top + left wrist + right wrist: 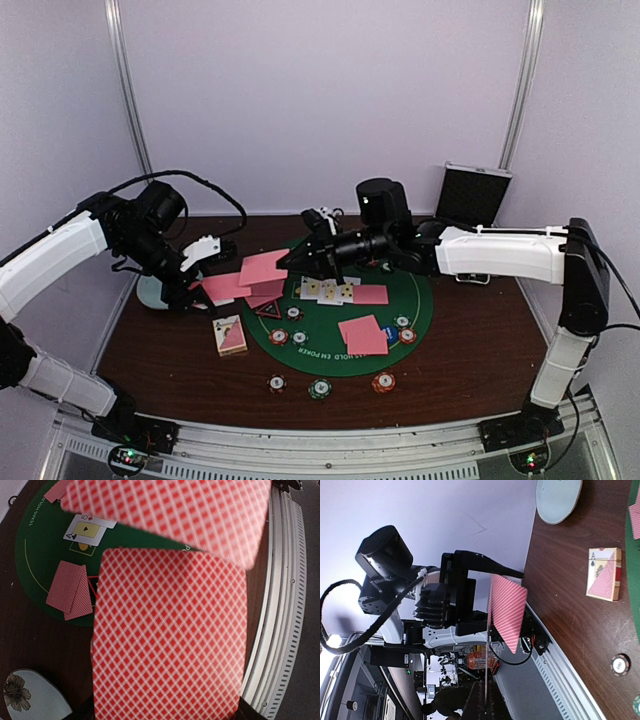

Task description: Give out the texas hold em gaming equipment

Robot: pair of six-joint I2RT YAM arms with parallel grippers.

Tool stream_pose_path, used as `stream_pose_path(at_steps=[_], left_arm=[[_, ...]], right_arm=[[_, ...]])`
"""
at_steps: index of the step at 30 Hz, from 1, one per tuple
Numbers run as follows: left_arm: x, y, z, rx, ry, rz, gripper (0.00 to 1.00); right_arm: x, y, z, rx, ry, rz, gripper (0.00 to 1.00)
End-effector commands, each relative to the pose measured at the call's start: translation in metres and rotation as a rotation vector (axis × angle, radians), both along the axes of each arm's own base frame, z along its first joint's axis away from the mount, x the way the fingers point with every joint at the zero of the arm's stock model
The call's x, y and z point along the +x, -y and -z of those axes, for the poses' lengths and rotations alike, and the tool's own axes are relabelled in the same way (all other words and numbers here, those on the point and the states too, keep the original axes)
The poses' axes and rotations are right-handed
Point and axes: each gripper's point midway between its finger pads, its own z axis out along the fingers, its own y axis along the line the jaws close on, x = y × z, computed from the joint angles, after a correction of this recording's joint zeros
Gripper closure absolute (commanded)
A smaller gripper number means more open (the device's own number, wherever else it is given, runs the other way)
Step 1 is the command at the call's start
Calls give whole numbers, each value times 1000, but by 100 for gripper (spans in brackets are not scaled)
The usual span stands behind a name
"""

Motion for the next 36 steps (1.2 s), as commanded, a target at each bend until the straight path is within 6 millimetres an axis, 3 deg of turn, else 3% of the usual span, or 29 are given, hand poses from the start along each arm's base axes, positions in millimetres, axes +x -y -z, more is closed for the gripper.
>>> stream_pose_path(at_steps=[1, 10, 15, 19, 23, 29, 36], left_arm=[[3, 4, -10, -37, 50, 12, 100], [3, -2, -3, -10, 60, 5, 100], [2, -5, 1, 0, 65, 4, 100], [3, -12, 6, 6, 65, -12, 100], [4, -21, 11, 12, 61, -26, 100], [1, -40, 17, -17, 67, -32, 100], [-2, -74, 43, -2, 81, -36, 100]], right_arm=[[18, 43, -6, -35, 69, 50, 100], [81, 152, 76, -292, 24, 225, 100], [101, 193, 129, -421, -23, 267, 100], [109, 210, 166, -520, -45, 267, 100], [114, 221, 189, -590, -57, 269, 100], [123, 233, 211, -657, -59, 283, 100], [129, 238, 222, -657, -73, 291, 100]])
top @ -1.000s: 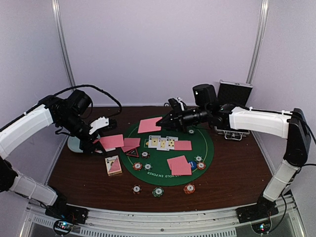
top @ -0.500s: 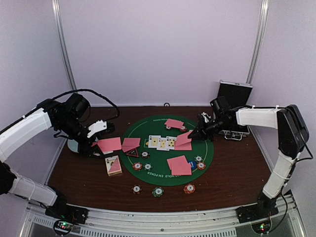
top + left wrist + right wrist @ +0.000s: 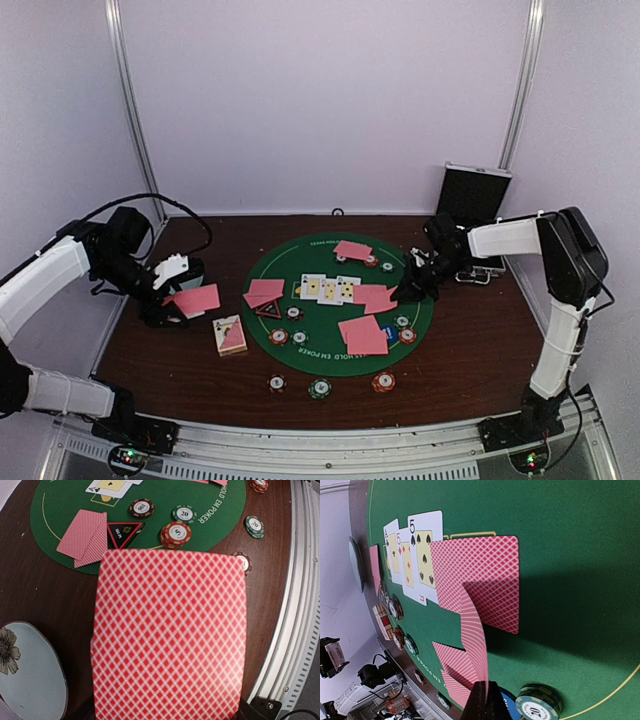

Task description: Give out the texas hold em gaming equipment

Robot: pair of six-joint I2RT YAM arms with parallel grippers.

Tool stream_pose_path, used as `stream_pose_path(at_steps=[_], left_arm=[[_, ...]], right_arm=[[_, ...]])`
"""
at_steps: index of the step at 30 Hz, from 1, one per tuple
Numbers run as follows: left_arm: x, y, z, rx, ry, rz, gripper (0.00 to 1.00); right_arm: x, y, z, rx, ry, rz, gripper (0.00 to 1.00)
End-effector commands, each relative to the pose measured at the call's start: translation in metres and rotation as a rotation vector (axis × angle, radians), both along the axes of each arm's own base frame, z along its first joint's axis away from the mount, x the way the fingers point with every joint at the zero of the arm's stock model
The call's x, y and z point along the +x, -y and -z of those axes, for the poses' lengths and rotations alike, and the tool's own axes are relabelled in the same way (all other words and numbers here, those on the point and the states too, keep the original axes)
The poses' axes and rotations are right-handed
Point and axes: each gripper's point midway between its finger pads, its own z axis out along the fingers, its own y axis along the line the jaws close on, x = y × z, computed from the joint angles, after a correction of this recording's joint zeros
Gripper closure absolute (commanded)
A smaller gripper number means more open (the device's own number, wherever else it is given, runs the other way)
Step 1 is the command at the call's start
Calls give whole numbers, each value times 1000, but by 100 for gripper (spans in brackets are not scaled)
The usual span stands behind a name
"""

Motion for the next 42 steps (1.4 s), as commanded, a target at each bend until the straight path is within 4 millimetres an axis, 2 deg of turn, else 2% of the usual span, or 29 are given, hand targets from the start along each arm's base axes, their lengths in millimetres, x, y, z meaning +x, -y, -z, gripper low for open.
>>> stream_pose_path(at_steps=[1, 6, 11, 15, 18, 21, 26, 28, 32, 34, 39, 42], left_arm=[[-1, -12, 10, -17, 57, 55, 100], [4, -30, 18, -56, 22, -3, 100], [3, -36, 30, -75, -2, -4, 100], [1, -35, 35, -81, 7, 3, 100], [-2, -35, 41, -84, 8, 13, 100], [-5, -37, 50, -80, 4, 26, 100], [-4, -48, 69, -65, 1, 21, 100], [-5, -52, 77, -54, -7, 22, 100], [-6, -57, 91, -36, -14, 34, 100], [-7, -58, 95, -34, -13, 41, 100], [-5, -55, 97, -50, -13, 41, 100], [-5, -55, 97, -53, -16, 43, 100]], right_arm=[[13, 3, 0, -4, 28, 6, 100], [22, -8, -10, 60, 33, -3, 100], [32, -24, -30, 176, 48, -38, 100], [41, -26, -38, 218, 56, -39, 100], [51, -19, -33, 195, 57, -11, 100], [60, -11, -20, 146, 50, 24, 100], [63, -1, 3, 47, 35, 38, 97], [61, 4, 11, 11, 27, 39, 93], [57, 15, 17, -64, 30, 40, 72], [54, 21, 18, -102, 35, 34, 65], [50, 33, 6, -168, 72, 39, 48], [47, 41, -6, -203, 108, 53, 32]])
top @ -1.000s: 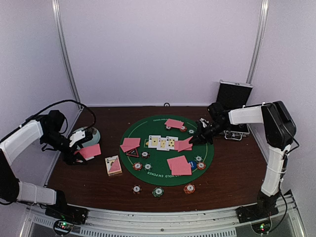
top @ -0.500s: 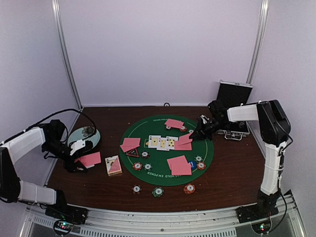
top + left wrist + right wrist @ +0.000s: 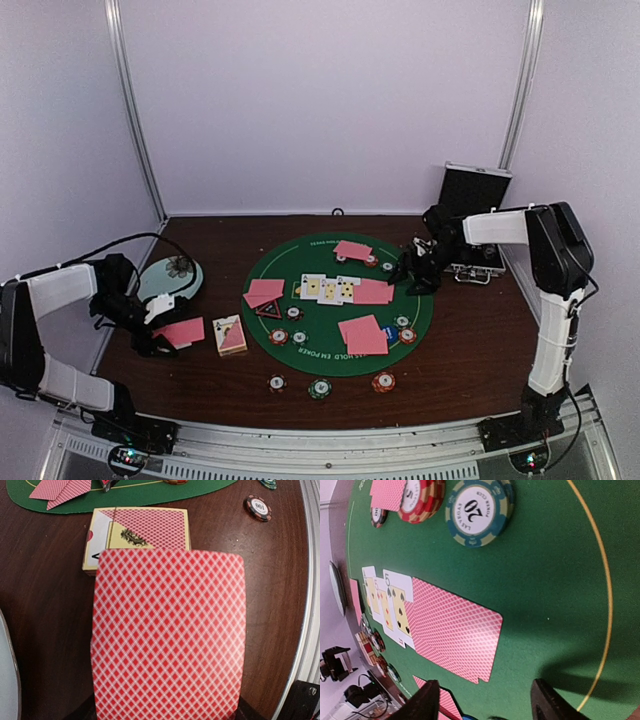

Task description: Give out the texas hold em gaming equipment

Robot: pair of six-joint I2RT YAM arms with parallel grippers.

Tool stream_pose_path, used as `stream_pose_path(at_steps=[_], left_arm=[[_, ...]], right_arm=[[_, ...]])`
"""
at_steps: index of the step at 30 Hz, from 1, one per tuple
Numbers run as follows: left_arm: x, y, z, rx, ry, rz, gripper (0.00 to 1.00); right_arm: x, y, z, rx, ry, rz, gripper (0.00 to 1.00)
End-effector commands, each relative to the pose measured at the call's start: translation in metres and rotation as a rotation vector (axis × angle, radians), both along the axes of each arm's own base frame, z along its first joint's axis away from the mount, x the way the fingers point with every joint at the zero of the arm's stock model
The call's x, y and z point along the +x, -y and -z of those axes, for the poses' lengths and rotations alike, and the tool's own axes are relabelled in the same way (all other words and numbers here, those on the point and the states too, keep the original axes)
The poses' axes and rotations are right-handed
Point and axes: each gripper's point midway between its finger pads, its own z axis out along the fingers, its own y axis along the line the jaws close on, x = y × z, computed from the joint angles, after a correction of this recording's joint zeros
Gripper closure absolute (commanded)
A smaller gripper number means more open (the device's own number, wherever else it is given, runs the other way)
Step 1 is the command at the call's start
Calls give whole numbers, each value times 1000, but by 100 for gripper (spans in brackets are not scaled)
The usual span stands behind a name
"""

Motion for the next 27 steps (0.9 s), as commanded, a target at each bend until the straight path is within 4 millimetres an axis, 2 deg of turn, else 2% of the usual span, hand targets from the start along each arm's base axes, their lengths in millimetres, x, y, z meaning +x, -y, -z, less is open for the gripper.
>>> stream_pose_path(at_steps=[1, 4, 5, 10, 18, 27], left_arm=[[5, 2, -1, -25, 33, 16, 100], [3, 2, 1, -20, 35, 23, 100], [3, 1, 2, -17, 36, 23, 100], [3, -3, 10, 18, 42, 26, 100], [12, -26, 40, 167, 46, 14, 100], [18, -18, 54, 240, 11, 30, 100]], right_arm=[[-3, 23, -27, -104, 83, 31, 26], [-6, 30, -44, -130, 128, 51, 4], [-7, 32, -51, -133, 144, 57, 1], [-13, 31, -81, -98, 199, 78, 1], [-30, 13, -119, -4, 264, 75, 0], [-51, -1, -135, 26, 285, 57, 1]])
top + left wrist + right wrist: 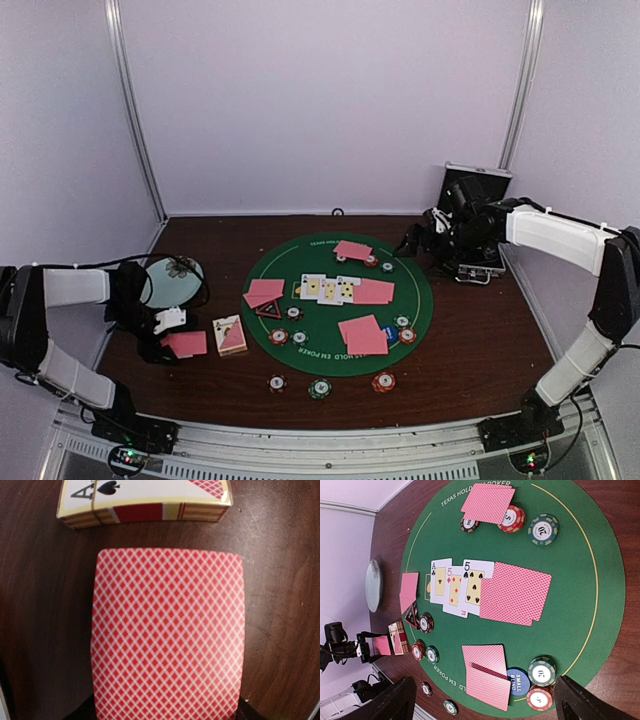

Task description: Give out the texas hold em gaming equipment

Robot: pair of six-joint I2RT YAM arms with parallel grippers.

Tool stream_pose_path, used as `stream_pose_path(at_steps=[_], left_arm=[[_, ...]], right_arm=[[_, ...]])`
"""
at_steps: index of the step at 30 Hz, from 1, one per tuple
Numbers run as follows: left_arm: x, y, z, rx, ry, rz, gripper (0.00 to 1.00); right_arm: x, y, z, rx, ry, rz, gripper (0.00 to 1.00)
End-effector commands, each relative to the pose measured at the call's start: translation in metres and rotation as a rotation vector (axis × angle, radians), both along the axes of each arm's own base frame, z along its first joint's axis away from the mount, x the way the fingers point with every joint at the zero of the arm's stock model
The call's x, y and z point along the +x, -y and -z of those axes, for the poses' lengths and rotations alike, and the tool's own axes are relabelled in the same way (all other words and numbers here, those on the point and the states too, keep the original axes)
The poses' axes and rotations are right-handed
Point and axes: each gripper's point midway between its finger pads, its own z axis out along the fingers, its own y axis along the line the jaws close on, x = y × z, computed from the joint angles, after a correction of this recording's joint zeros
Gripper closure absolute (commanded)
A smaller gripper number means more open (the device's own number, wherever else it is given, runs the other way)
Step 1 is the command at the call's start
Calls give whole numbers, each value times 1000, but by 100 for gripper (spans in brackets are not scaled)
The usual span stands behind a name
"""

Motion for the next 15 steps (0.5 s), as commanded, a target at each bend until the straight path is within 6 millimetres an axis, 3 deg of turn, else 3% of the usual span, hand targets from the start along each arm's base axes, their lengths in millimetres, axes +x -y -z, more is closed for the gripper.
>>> stream_pose_path(at_steps=[1, 5, 7, 15], left_arm=[[12, 4, 8, 60, 16, 1, 100], [16, 12, 12, 74, -5, -1, 95], [17, 15, 12, 75, -10, 2, 87], [2, 36, 3, 16, -70, 36, 31]], right_arm=[[-9, -5, -13, 28, 25, 3, 1], [-15, -7, -19, 46, 32, 0, 1], [-17, -9, -23, 59, 37, -1, 0], [-26, -13, -32, 89, 43, -8, 0]])
